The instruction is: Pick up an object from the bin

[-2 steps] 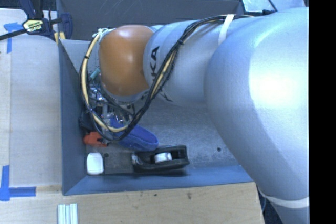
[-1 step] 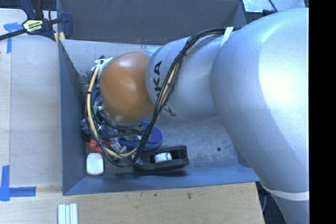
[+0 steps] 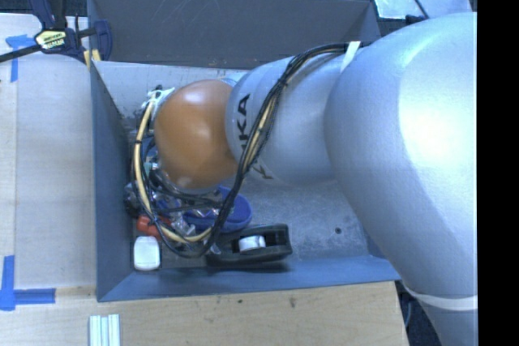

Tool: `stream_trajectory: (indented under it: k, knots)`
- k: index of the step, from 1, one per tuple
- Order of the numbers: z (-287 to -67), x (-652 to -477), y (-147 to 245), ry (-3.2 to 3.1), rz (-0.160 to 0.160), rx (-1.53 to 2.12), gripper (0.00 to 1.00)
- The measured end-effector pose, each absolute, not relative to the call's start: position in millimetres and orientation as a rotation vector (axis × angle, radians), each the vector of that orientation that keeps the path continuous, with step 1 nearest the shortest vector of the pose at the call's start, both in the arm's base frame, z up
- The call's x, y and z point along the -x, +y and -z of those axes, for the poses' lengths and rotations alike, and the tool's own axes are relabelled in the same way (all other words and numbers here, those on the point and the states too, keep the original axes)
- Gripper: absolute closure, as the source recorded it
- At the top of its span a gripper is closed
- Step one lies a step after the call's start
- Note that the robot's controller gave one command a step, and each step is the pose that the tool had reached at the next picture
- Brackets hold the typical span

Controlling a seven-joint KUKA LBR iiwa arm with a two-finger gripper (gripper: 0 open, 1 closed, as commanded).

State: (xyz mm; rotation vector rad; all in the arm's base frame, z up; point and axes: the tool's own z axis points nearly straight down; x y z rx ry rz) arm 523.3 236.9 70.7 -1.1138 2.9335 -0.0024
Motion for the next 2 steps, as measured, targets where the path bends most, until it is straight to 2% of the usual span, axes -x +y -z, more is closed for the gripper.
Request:
stream_trajectory:
  k: [1,2]
  knots:
    - [-71,-523.6,237,2.933,0.002,1.113,1.0]
    - [-128,-525.6,238,2.93,-0.002,1.107,1.0]
